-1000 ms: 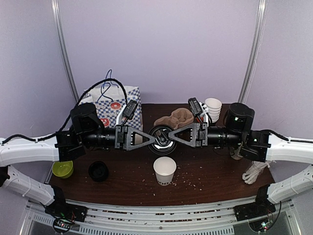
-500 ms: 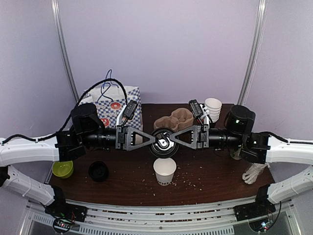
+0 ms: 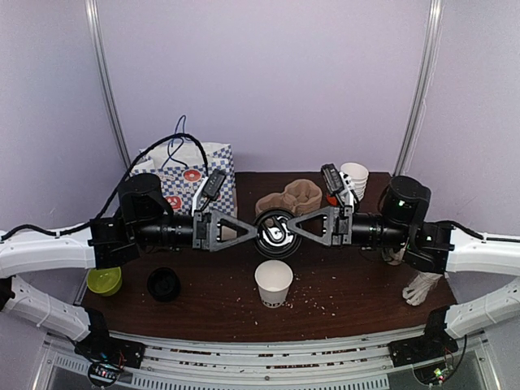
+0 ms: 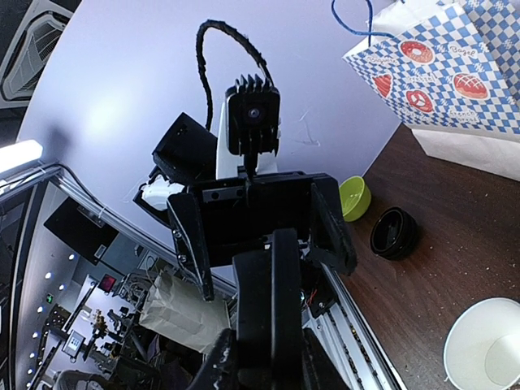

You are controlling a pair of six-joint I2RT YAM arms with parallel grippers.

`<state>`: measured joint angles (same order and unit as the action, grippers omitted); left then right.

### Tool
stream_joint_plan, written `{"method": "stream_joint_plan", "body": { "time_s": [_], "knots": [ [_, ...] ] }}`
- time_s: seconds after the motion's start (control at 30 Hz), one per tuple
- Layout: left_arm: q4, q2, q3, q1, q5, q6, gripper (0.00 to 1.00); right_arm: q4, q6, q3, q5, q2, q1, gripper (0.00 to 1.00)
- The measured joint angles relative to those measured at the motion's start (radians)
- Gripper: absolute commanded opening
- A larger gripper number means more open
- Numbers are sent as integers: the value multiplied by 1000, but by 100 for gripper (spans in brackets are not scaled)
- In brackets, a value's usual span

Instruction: Pack the takeout coffee

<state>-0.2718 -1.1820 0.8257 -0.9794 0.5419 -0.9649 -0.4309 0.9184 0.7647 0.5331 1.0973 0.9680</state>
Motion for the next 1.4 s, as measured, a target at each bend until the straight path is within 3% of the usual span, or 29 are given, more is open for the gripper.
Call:
{"method": "stream_joint_plan", "body": {
  "time_s": [0.3, 0.57, 1.4],
  "knots": [
    [87, 96, -89, -2, -134, -13, 98, 37, -8, -32, -77, -20, -4, 5],
    [125, 123, -236, -2, -234, -79, 98, -1, 77, -150, -110, 76, -5, 5],
    [89, -81, -193, -3, -237, -84, 98, -278, 300, -252, -158, 250, -15, 7]
  ]
}}
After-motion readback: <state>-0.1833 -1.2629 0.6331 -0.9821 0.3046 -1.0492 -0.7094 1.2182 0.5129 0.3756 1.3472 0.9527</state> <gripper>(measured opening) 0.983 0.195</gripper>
